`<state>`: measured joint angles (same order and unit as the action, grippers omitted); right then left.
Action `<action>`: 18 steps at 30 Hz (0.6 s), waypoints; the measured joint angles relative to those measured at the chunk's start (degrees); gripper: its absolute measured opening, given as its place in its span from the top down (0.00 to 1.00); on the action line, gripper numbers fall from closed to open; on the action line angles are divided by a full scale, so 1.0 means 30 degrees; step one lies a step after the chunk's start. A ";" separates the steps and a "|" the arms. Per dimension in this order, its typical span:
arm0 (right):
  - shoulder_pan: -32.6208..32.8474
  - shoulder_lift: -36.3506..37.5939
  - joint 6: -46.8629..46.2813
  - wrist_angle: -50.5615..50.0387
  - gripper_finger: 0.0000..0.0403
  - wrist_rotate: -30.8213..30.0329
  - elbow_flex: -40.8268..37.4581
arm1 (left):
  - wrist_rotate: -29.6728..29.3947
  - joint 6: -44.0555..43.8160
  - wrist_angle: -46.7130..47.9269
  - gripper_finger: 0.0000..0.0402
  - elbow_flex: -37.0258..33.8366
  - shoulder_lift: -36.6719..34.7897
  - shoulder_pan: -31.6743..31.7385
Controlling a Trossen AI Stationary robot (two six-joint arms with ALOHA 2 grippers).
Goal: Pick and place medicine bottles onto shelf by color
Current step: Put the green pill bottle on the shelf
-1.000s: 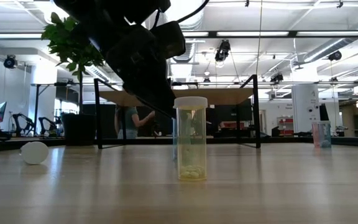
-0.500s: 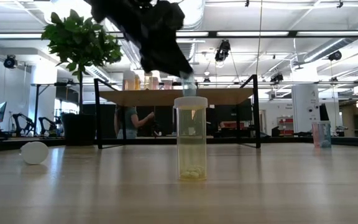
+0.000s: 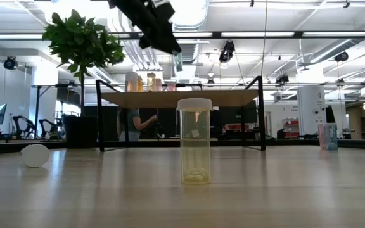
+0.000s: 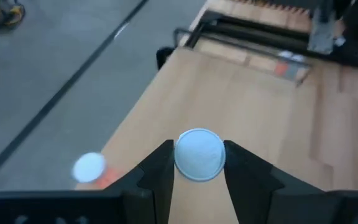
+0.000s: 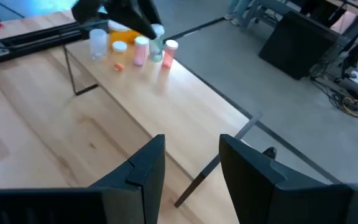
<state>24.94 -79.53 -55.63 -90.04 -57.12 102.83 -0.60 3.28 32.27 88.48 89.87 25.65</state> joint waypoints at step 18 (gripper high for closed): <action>-0.0497 0.0495 -0.0047 0.0014 0.64 -0.0008 0.0000 | 0.0047 0.2293 0.1197 0.73 -0.0230 0.2032 0.1233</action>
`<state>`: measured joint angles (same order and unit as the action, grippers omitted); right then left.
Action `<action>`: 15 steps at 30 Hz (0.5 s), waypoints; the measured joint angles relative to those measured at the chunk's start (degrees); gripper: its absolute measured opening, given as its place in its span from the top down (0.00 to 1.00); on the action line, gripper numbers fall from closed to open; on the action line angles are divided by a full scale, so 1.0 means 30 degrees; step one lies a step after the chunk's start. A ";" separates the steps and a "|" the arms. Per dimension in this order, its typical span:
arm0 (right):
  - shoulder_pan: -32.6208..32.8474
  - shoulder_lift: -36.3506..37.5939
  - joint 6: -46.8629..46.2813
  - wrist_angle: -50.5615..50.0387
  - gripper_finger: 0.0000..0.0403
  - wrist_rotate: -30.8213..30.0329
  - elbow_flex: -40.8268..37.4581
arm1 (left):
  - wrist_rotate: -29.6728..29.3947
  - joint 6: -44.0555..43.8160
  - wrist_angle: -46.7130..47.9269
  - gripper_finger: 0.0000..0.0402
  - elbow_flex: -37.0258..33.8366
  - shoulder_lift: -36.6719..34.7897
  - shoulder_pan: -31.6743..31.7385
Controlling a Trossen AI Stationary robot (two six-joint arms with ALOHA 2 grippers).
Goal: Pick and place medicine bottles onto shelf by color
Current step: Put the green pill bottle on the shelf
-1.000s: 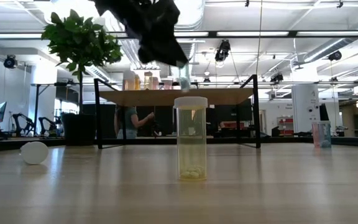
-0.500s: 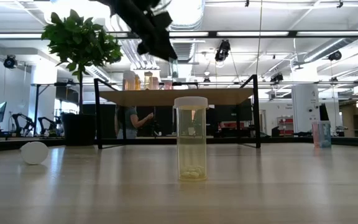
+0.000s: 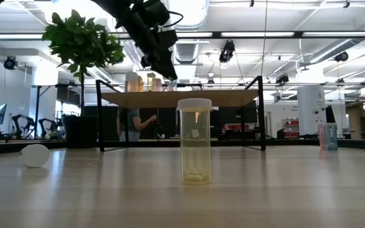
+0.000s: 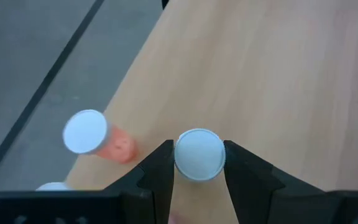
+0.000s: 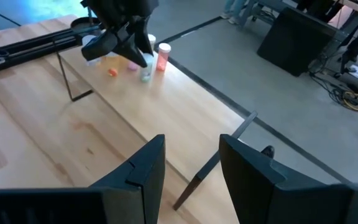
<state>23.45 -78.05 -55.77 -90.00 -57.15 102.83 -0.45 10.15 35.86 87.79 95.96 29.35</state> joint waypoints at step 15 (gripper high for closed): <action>-0.0514 0.0133 0.0611 -0.0007 0.64 0.0015 0.0000 | 0.0543 0.0236 -0.0121 0.73 0.0015 0.0124 0.0559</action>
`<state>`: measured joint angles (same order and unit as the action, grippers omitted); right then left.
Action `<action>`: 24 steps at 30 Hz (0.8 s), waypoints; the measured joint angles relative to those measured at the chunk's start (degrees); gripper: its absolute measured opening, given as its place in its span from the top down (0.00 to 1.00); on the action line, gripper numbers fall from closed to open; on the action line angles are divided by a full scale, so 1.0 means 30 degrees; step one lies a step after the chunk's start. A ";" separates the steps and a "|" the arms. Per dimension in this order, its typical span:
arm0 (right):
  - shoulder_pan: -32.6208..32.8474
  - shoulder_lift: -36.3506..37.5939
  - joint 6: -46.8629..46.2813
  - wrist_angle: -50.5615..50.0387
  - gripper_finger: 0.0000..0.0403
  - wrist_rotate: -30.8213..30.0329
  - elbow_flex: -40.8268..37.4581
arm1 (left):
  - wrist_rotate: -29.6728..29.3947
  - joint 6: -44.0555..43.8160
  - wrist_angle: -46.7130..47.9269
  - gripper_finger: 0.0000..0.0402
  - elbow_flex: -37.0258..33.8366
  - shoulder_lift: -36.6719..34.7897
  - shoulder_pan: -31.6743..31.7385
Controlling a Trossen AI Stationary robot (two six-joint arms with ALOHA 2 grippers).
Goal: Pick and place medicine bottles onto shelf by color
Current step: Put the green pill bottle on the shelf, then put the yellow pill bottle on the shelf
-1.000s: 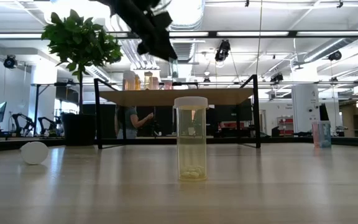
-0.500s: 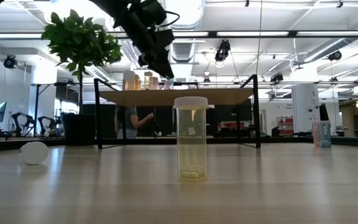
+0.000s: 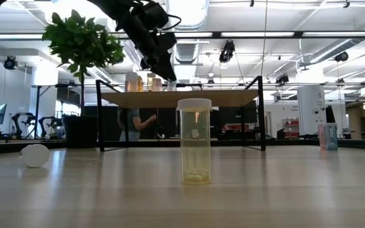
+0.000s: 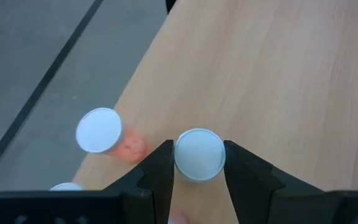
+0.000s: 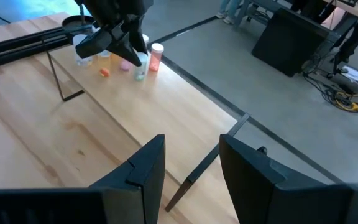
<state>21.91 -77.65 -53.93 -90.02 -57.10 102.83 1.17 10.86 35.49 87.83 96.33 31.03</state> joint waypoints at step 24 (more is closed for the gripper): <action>0.0007 -0.0003 -0.0015 0.0001 0.64 0.0022 0.0000 | -0.0058 -0.1003 0.0208 0.39 0.0826 0.0002 0.0044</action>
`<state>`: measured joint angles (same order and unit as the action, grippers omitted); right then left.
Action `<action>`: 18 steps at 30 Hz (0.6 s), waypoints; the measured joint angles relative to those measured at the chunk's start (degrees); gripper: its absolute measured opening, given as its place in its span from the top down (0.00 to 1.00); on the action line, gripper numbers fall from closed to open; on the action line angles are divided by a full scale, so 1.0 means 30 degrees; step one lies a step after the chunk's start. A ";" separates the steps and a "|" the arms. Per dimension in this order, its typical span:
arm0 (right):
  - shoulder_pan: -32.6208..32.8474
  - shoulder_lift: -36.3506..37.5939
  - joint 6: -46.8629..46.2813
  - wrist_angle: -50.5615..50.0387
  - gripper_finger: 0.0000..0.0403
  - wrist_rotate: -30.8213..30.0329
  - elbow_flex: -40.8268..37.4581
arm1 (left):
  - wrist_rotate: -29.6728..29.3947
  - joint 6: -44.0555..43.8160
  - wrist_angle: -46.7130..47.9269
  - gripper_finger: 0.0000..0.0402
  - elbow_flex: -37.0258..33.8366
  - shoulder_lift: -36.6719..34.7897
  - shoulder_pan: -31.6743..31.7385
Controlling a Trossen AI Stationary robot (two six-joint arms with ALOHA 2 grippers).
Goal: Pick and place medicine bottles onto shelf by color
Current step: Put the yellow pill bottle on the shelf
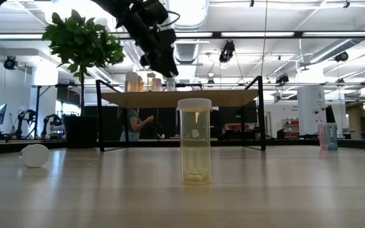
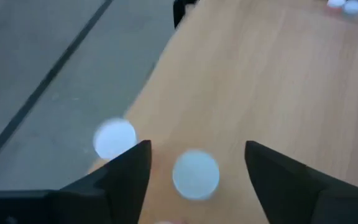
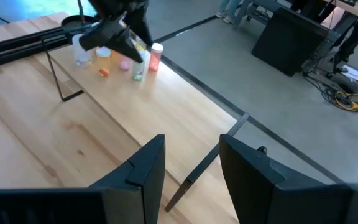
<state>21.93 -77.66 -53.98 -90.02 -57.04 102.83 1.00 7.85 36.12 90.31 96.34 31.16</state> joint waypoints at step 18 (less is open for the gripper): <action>0.0007 -0.0011 0.0742 0.0035 0.64 -0.0470 -0.0602 | -0.1694 -0.5753 0.8814 0.33 0.2341 -0.2716 -0.5558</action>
<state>21.96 -77.69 -51.75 -89.91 -58.45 101.02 -4.08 -9.40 62.56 97.33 88.19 14.48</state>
